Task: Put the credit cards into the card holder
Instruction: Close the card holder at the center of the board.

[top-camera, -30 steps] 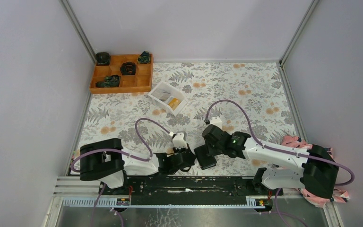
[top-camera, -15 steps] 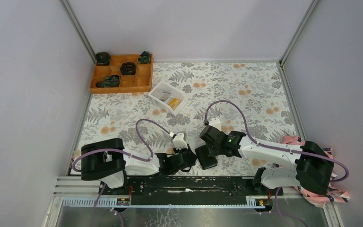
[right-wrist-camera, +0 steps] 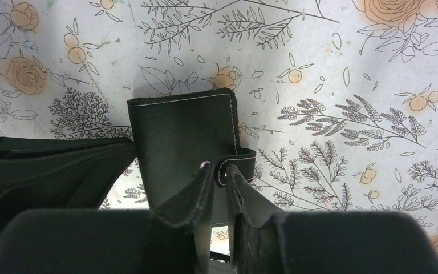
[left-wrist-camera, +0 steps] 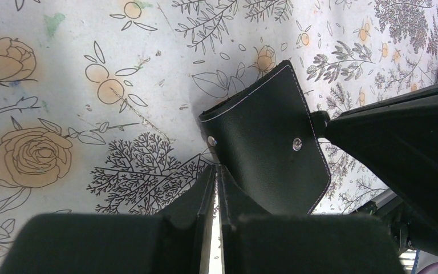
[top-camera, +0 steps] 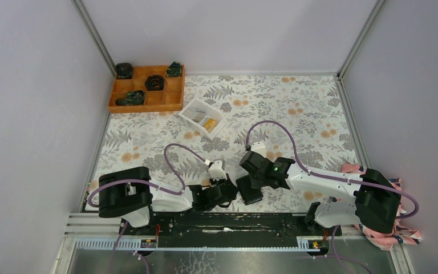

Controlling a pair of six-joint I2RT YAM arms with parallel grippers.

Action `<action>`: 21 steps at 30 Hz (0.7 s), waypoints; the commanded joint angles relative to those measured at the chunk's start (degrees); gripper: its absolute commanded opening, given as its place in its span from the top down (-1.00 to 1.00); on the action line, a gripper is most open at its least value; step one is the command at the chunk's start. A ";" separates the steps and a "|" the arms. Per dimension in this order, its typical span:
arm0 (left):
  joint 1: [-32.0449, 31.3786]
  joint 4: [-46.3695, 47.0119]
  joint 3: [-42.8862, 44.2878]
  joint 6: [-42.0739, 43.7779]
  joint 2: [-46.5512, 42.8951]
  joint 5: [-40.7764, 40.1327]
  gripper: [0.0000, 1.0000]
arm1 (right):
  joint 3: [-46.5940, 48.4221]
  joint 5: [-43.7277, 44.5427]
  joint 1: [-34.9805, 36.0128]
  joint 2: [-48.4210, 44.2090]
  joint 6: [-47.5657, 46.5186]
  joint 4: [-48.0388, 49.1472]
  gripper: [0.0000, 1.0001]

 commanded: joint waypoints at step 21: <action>-0.62 -0.60 0.99 0.23 2.09 0.50 0.77 | 0.71 1.65 1.57 0.90 1.06 -0.09 1.00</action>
